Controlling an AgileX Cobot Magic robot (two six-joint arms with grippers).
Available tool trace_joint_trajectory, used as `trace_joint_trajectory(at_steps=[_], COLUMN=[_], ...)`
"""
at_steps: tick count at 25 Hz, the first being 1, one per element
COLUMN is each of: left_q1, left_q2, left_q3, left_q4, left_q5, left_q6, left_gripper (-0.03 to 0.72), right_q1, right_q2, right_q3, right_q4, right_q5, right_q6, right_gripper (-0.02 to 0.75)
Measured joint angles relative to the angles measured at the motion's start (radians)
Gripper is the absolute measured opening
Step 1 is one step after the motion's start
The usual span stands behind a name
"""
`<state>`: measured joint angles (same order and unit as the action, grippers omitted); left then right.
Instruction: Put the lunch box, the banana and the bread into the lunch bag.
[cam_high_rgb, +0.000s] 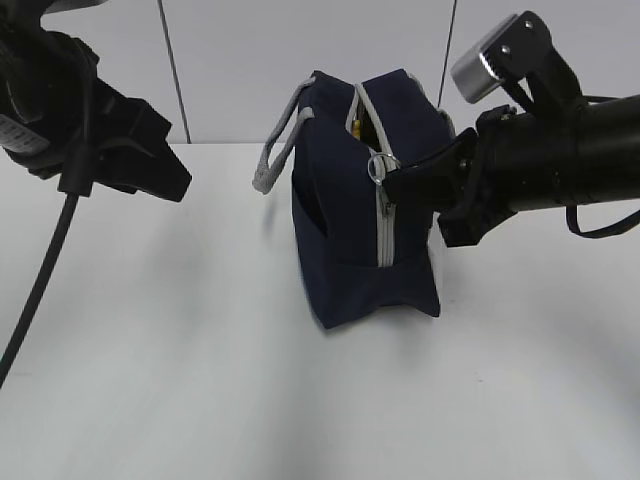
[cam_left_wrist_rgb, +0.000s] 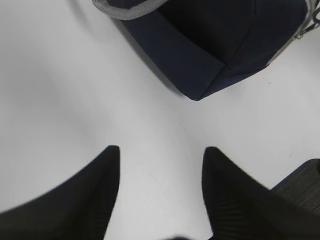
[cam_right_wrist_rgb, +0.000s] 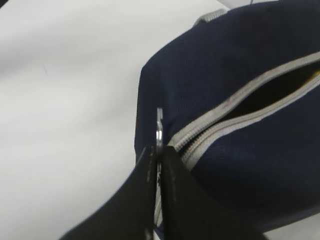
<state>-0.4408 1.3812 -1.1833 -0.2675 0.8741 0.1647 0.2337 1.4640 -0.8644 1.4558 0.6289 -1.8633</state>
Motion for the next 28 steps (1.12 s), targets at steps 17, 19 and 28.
trace_joint_trajectory(at_steps=[17, 19, 28], left_q1=[0.0, 0.0, 0.0], left_q2=[0.0, 0.0, 0.0], left_q3=[0.0, 0.0, 0.035], left_q4=[0.0, 0.0, -0.238], left_q5=[0.0, 0.0, -0.146], left_q6=[0.001, 0.001, 0.259], left_gripper=[0.382, 0.382, 0.382], right_q1=[0.0, 0.0, 0.0], right_q2=[0.0, 0.0, 0.002], right_q3=[-0.169, -0.173, -0.173], right_q4=[-0.008, 0.006, 0.018], right_q5=[-0.035, -0.047, -0.038], right_q6=[0.001, 0.001, 0.019], right_gripper=[0.0, 0.0, 0.0])
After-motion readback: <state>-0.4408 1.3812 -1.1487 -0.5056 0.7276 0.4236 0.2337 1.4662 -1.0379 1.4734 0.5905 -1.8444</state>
